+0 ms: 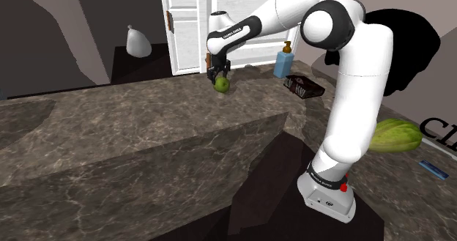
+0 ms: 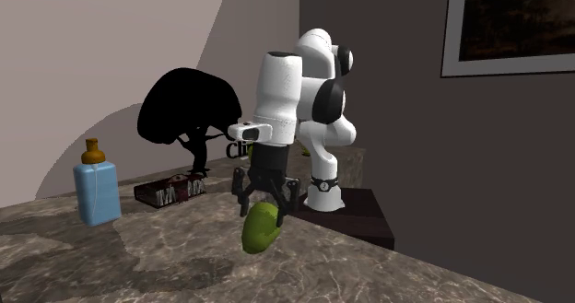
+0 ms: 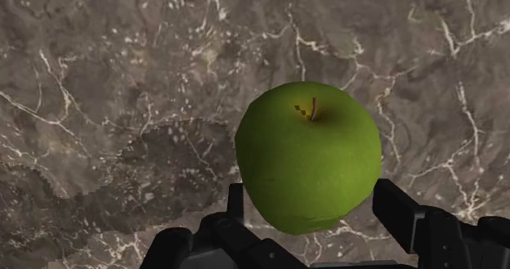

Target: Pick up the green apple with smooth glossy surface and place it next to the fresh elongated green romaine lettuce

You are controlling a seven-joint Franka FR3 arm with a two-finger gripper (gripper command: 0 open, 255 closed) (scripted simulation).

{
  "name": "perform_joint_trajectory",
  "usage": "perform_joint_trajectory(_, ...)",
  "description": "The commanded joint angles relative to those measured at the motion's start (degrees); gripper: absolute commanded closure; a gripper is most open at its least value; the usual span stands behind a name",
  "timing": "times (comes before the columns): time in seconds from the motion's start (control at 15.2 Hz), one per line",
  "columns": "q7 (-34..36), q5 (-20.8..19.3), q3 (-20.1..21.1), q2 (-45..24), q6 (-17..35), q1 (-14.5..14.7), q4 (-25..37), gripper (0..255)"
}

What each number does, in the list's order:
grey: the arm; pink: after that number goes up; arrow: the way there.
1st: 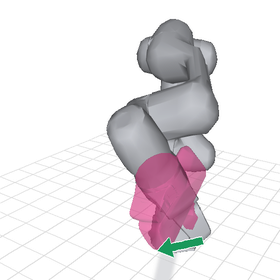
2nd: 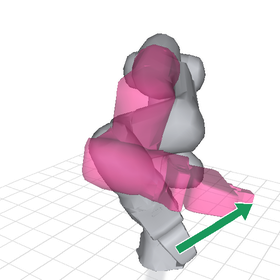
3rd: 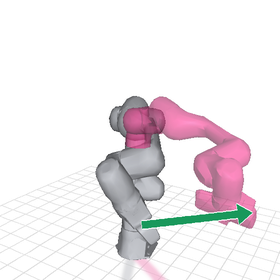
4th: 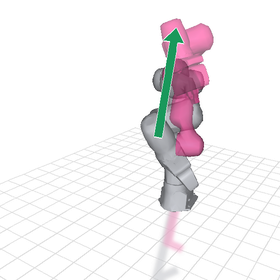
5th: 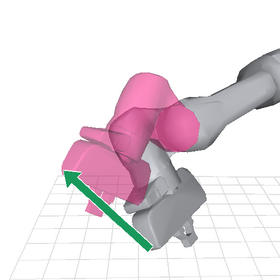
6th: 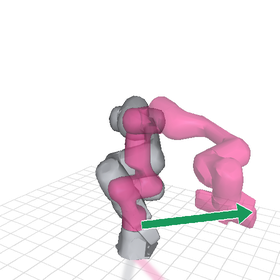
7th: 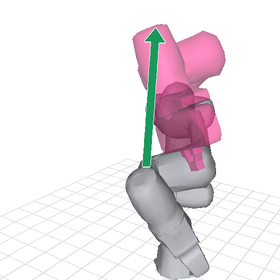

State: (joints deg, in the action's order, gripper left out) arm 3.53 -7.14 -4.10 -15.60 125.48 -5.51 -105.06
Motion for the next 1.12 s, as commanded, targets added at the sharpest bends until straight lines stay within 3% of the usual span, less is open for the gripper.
perform_joint_trajectory(0.0,-0.20,0.07,0.00,0.56,-1.33,-0.01,0.76,255)
perform_joint_trajectory(1.06,-1.47,0.52,0.10,3.67,-12.60,0.10,8.99,255)
